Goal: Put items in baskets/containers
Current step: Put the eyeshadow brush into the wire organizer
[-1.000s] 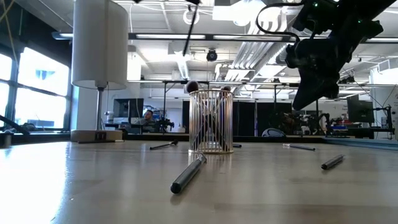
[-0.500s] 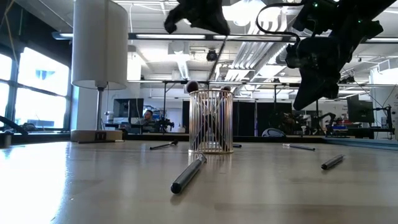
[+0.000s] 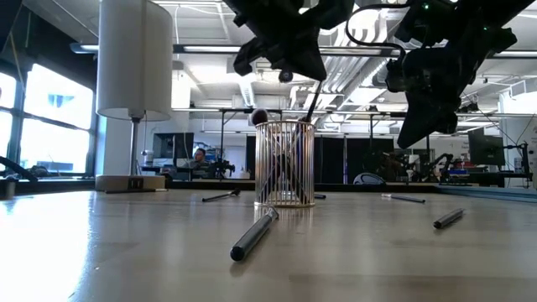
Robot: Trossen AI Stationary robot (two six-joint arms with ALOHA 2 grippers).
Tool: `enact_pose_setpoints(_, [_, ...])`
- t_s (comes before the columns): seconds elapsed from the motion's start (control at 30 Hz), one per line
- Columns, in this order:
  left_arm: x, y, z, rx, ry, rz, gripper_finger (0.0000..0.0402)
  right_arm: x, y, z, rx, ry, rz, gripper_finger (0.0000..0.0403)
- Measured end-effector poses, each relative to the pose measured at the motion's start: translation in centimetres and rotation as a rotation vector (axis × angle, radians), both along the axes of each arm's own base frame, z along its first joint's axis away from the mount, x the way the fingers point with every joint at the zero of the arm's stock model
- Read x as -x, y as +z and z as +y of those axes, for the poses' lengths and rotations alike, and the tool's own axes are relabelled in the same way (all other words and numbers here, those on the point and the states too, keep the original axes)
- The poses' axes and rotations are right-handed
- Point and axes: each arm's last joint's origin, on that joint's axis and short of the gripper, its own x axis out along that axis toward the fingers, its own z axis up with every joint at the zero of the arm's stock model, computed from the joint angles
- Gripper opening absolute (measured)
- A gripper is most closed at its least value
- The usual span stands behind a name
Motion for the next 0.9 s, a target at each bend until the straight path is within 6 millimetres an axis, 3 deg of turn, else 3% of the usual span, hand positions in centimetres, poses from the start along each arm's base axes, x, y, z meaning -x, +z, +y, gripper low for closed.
enact_pose_setpoints(0.47, [0.6, -0.4, 0.1, -0.026, -0.006, 0.093, 0.0092, 0.0, 0.0, 0.0, 0.002, -0.001, -0.001, 0.0042])
enact_pose_setpoints(0.63, [2.0, 2.6, 0.2, 0.033, -0.123, 0.095, 0.0096, 0.0, 0.0, -0.2, 0.042, -0.031, 0.002, 0.0041])
enact_pose_setpoints(0.9, [5.8, 8.6, 0.8, 0.083, -0.2, 0.268, 0.0095, -0.6, 0.6, -0.5, 0.109, -0.087, -0.076, 0.0042])
